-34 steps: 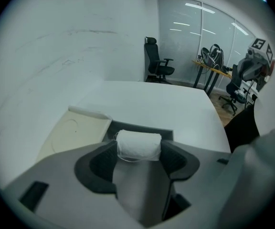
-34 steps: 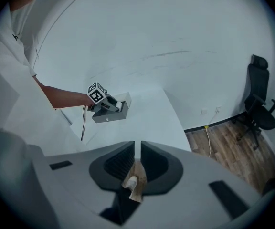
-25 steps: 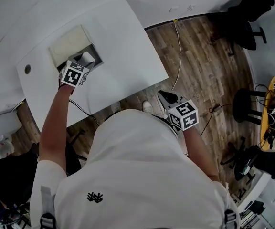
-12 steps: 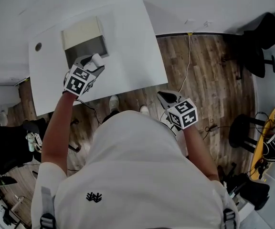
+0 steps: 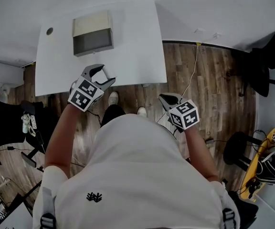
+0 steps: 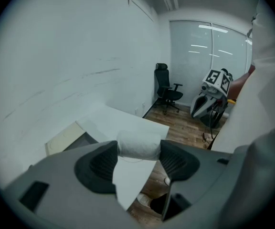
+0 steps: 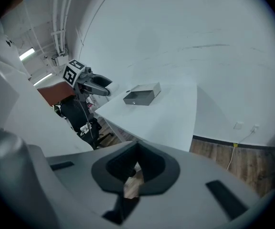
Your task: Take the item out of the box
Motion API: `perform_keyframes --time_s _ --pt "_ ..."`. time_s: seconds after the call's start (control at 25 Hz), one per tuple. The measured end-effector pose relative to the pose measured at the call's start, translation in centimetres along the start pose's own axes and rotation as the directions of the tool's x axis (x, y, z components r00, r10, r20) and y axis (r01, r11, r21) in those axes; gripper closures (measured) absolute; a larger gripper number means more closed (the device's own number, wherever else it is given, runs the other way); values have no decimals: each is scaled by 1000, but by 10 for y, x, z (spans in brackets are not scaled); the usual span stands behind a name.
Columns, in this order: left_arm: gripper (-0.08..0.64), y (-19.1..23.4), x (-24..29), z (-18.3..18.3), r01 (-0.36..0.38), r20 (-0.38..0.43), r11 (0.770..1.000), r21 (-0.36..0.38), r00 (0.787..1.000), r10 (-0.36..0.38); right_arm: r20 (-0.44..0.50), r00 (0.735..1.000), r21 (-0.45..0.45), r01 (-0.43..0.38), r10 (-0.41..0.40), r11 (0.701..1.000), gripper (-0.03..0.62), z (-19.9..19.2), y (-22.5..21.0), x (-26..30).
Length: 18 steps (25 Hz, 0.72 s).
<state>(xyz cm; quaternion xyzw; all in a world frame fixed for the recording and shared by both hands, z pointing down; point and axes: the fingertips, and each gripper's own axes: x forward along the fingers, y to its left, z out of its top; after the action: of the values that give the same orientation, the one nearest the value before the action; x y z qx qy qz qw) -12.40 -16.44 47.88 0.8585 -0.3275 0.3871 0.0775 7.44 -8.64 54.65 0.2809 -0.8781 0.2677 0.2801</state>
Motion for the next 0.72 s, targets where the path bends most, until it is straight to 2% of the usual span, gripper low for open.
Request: perform_keyframes --time_s 0.12,0.28,0.72 --pt "282 -26 -9 6 14 17 1000 7 1000 -14 0 1000 -5 -6 6 1000 586 -6 -1 -5" --pt "284 -52 -20 11 38 14 998 56 999 -39 7 1000 1 -18 18 1000 586 -12 2 -10" --pt "284 -88 -32 15 80 12 986 143 996 -83 -5 999 -41 -47 47 998 586 -16 8 -12"
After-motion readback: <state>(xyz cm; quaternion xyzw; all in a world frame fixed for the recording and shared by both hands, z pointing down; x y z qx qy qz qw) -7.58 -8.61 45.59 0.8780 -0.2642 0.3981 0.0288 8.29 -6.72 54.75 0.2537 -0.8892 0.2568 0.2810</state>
